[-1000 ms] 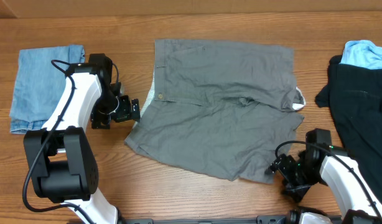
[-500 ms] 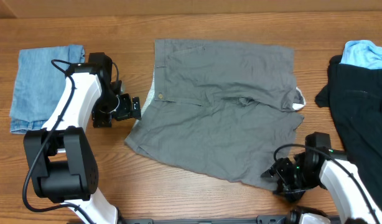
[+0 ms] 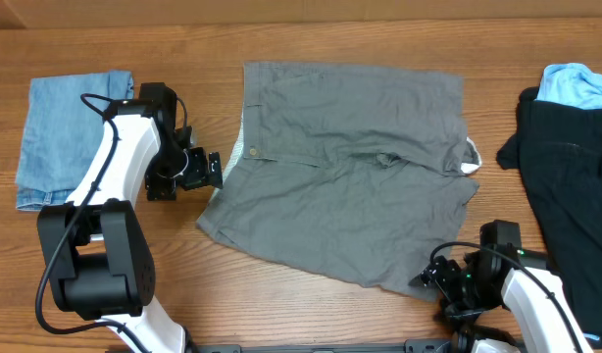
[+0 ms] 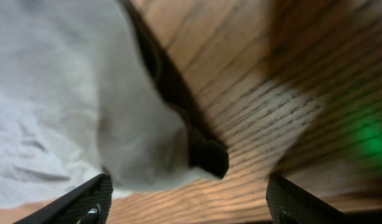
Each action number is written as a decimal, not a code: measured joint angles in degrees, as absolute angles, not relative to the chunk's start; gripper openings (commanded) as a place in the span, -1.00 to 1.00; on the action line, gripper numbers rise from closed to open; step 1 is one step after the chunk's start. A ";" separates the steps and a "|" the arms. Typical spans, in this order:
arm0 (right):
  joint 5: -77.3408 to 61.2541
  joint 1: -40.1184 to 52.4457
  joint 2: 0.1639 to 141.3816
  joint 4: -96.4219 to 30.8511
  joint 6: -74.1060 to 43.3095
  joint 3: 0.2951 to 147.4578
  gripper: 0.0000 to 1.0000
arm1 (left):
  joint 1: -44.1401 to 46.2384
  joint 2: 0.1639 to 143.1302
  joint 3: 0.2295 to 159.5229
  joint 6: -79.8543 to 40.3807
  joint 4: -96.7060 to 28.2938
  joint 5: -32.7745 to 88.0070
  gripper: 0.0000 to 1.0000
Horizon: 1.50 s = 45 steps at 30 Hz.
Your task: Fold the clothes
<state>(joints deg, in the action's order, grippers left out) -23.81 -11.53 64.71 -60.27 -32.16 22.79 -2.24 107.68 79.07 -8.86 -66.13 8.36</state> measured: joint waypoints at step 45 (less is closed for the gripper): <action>-20.03 -11.53 64.66 -55.29 -31.42 26.30 -0.92 | -2.24 107.68 73.25 -9.45 -66.04 5.56 0.95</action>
